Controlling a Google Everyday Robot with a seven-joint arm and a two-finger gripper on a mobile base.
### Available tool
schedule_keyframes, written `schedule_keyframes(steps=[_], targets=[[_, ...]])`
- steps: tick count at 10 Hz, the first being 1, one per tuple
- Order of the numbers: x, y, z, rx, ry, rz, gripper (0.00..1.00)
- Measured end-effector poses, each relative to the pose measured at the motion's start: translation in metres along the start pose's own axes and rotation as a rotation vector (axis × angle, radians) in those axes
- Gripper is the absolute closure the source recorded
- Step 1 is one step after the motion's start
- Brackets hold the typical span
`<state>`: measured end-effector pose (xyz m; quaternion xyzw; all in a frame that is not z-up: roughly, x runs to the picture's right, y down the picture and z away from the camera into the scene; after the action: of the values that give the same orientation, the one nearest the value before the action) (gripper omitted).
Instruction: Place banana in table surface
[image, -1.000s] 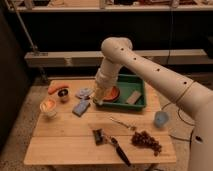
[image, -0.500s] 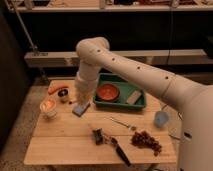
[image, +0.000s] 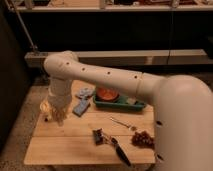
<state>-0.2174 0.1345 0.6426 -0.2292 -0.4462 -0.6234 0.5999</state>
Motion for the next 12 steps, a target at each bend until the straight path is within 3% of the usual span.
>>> schedule_keyframes(steps=[1, 4, 5, 6, 9, 12], targets=[[-0.005, 0.004, 0.028, 0.003, -0.034, -0.005, 1.0], [-0.012, 0.024, 0.075, 0.033, -0.113, -0.028, 0.98], [-0.014, 0.028, 0.089, 0.058, -0.174, -0.081, 0.87], [-0.016, 0.029, 0.094, 0.067, -0.201, -0.107, 0.78], [-0.017, 0.033, 0.111, 0.06, -0.233, -0.12, 0.47], [-0.018, 0.034, 0.127, 0.034, -0.231, -0.133, 0.22]])
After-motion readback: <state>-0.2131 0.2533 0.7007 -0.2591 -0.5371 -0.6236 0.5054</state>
